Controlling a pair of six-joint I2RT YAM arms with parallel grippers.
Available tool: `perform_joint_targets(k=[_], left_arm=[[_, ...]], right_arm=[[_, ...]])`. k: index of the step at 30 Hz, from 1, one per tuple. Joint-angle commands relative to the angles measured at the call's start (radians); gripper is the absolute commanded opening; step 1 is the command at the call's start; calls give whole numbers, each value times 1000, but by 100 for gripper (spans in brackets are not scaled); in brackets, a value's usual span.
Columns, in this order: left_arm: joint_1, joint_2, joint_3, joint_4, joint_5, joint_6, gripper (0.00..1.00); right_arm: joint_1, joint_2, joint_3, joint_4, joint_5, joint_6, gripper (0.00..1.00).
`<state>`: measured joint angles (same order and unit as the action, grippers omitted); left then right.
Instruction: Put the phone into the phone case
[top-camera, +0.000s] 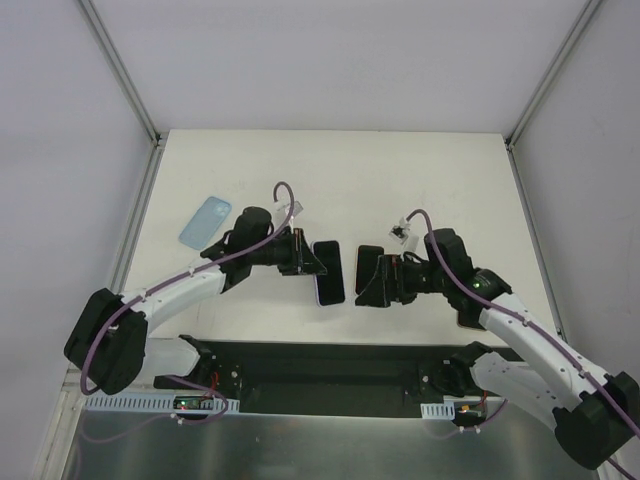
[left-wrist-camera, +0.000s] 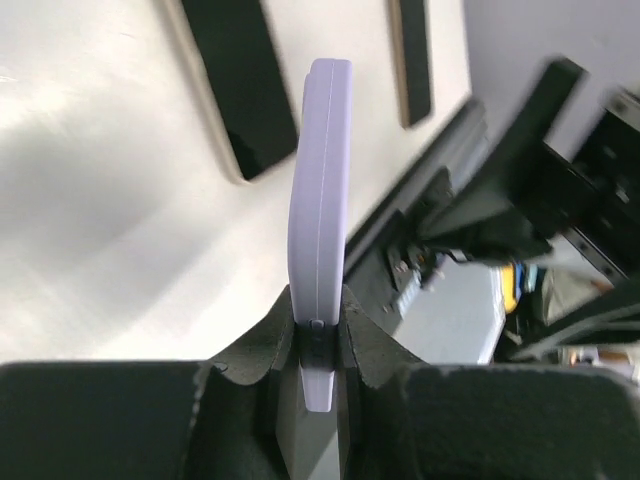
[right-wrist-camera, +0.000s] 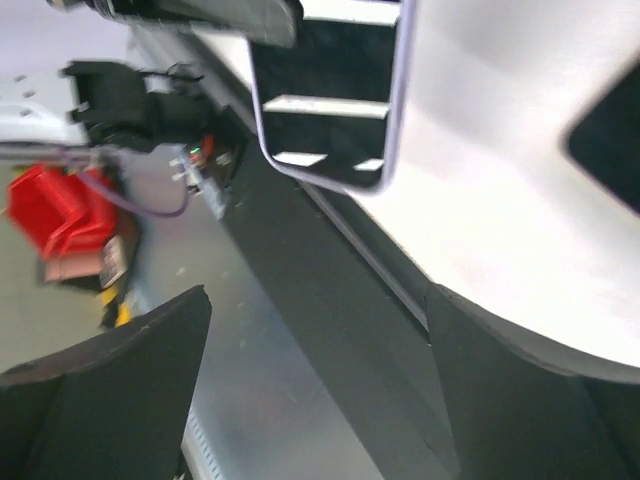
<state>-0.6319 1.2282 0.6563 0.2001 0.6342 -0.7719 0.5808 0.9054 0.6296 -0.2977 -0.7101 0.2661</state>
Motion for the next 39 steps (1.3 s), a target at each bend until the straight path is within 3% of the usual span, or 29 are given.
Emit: perform_joint_targets(k=[1,7,12,16,19,20,24,27,31,33,34,35,37,38,39], left_arm=[[113,104,89,-60,-41,65,0],[187,405,313,-145,157,151,0],[189,580,507,-241,222,198,0],[189,671,552,-300,231,189,3],[187,662,497,-304,202,146,12],[187,654,465,-303,178,143,21],[187,648,459,-355,156,184,40],[187,628,483,-431,67,223,52],[187,558,508,-523,-76,275,59],[187,493,500,-547,-154,292,64],[187,470,496,-563,-177,295,77],[187,446,481,-568,-194,302,81],[187,377,464,-576,-205,313,81],[187,354,442,-576,-202,318,81],[187,306,430,-576,-196,322,80]], right_arm=[[-6,-77,59,-248,323,-18,97],[-10,-161,13,-282,439,50,96],[-12,-180,30,-326,483,39,96],[-12,-203,53,-392,575,61,96],[-12,-223,80,-447,691,93,96],[-12,-226,88,-458,730,100,96],[-12,-227,117,-504,866,124,96],[-13,-209,128,-500,923,95,96],[-27,-116,148,-406,873,-13,96],[-42,-21,179,-362,821,-45,89],[-65,16,191,-345,799,-69,86],[-74,88,215,-327,746,-82,82],[-93,160,240,-265,719,-100,62],[-113,231,252,-245,634,-111,52],[-127,266,281,-201,594,-117,35]])
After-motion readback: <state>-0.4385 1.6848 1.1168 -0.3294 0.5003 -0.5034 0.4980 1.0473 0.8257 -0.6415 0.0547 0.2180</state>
